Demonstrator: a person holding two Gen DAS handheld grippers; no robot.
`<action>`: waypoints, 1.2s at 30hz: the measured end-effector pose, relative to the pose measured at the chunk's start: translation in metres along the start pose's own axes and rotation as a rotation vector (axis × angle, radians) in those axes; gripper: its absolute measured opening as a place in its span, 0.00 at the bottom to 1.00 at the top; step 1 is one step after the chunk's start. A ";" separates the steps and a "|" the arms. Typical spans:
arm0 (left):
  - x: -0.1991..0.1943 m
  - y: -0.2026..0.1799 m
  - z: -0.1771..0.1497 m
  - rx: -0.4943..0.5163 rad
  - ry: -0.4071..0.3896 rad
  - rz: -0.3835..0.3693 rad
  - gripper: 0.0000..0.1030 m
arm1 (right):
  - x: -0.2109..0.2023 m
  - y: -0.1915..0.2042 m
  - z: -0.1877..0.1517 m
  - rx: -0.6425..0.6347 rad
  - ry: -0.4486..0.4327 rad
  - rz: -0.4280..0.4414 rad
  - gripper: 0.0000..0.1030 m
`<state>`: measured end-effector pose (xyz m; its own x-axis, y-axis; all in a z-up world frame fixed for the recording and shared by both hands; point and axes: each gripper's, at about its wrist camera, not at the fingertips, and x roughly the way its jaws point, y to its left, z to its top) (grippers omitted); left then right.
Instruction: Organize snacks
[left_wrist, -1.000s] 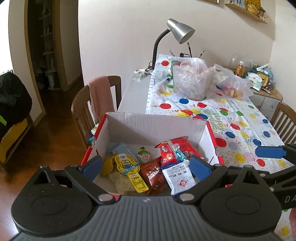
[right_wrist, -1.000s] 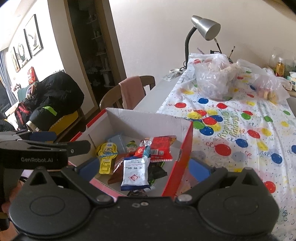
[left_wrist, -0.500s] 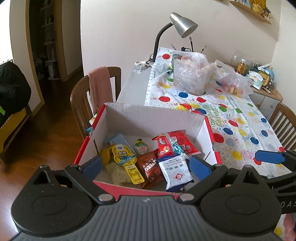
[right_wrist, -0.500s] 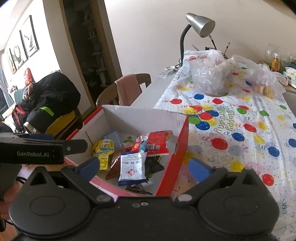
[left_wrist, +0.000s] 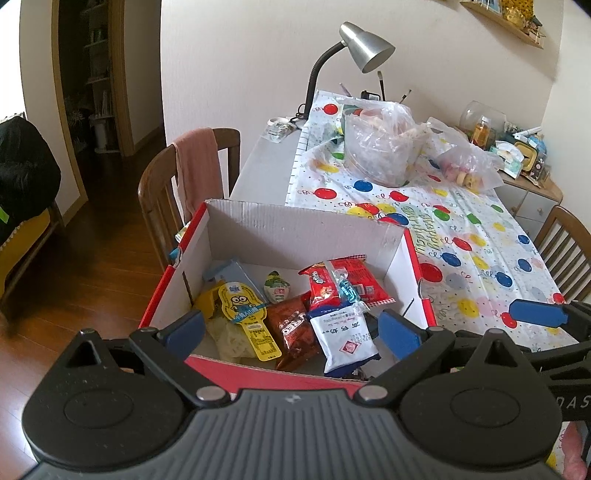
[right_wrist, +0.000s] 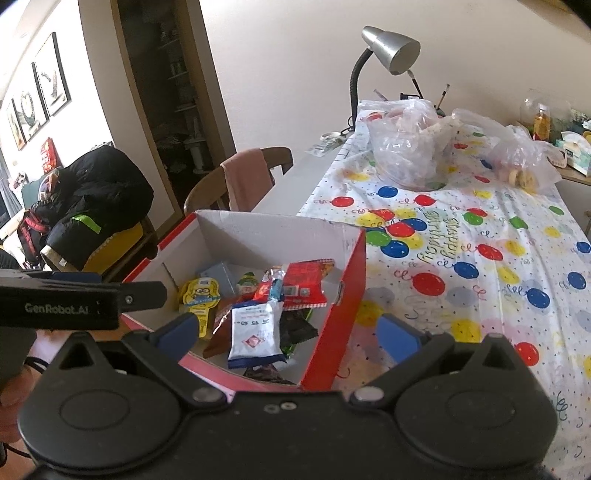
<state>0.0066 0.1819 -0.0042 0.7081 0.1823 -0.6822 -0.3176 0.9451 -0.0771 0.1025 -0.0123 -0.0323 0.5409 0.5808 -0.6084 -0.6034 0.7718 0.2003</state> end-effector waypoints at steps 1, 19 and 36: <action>0.000 0.000 0.000 -0.001 0.000 0.000 0.98 | 0.000 0.000 0.000 0.000 0.000 0.000 1.00; -0.001 -0.002 -0.001 -0.002 0.002 -0.003 0.98 | -0.003 -0.001 -0.001 0.004 -0.005 -0.001 1.00; 0.000 -0.007 -0.005 -0.011 0.022 -0.008 0.98 | -0.001 -0.004 -0.005 0.026 0.006 -0.018 1.00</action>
<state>0.0051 0.1741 -0.0075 0.6965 0.1689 -0.6974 -0.3191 0.9434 -0.0902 0.1009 -0.0171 -0.0362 0.5475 0.5655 -0.6168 -0.5783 0.7884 0.2096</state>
